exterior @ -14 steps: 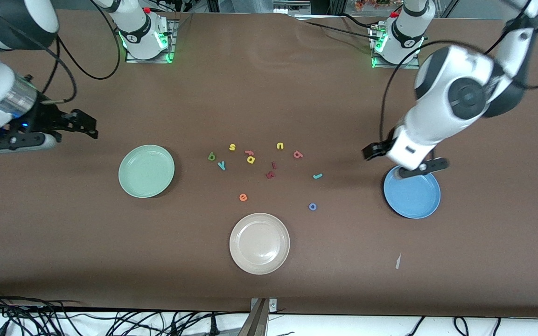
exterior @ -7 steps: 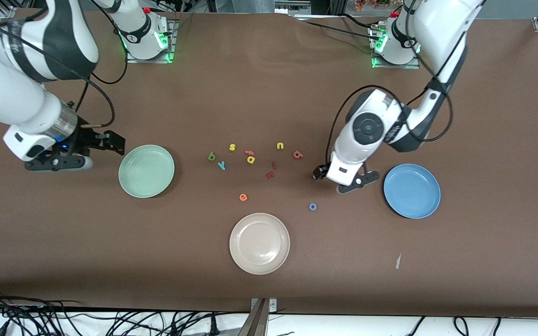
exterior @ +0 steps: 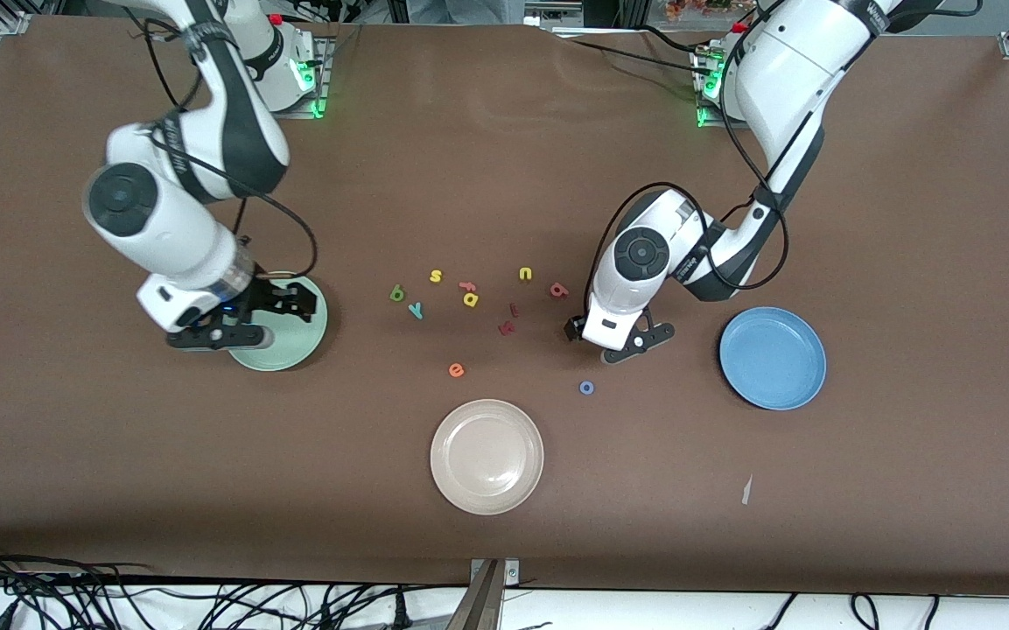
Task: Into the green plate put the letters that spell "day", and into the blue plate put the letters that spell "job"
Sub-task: 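Grasp the green letter with the right gripper while the left gripper grasps cyan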
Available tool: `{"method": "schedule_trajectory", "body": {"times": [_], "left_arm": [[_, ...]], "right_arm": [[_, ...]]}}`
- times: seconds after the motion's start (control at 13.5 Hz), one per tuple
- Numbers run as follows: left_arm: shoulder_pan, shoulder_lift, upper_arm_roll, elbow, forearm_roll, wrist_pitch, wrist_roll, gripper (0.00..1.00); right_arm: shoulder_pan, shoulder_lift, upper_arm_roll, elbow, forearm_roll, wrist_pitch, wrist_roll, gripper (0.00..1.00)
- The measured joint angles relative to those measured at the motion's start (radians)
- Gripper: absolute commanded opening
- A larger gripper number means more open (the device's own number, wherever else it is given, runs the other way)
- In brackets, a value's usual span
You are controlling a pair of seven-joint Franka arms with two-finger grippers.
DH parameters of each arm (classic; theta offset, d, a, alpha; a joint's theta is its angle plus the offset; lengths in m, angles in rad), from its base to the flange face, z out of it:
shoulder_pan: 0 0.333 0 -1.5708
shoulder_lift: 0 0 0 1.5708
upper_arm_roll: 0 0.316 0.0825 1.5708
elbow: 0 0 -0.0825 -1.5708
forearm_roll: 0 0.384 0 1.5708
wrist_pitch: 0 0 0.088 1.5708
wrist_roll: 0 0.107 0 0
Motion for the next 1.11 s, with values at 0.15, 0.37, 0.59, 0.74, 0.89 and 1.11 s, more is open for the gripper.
{"method": "schedule_trajectory", "body": {"times": [0.15,0.37,0.59,0.74,0.89,1.11], "left_arm": [[0.001,0.012,0.003,0.002,0.039,0.011,0.000,1.00],[-0.001,0.032,0.003,0.005,0.082,0.013,0.000,1.00],[-0.004,0.058,0.000,0.034,0.091,0.015,0.001,0.87],[-0.006,0.068,-0.001,0.042,0.091,0.015,0.001,0.81],[-0.006,0.075,-0.001,0.044,0.091,0.015,0.001,0.72],[-0.007,0.075,-0.013,0.049,0.091,0.015,0.001,0.68]], "right_arm": [[0.000,0.003,0.040,-0.087,0.000,0.098,0.057,1.00],[-0.001,0.009,0.110,-0.202,-0.001,0.241,0.189,1.00],[0.000,0.042,0.159,-0.295,-0.001,0.377,0.286,1.00],[0.004,0.083,0.173,-0.318,-0.001,0.448,0.319,1.00],[0.019,0.124,0.177,-0.321,-0.001,0.498,0.345,1.00],[0.056,0.161,0.180,-0.321,-0.001,0.529,0.371,0.96]]}}
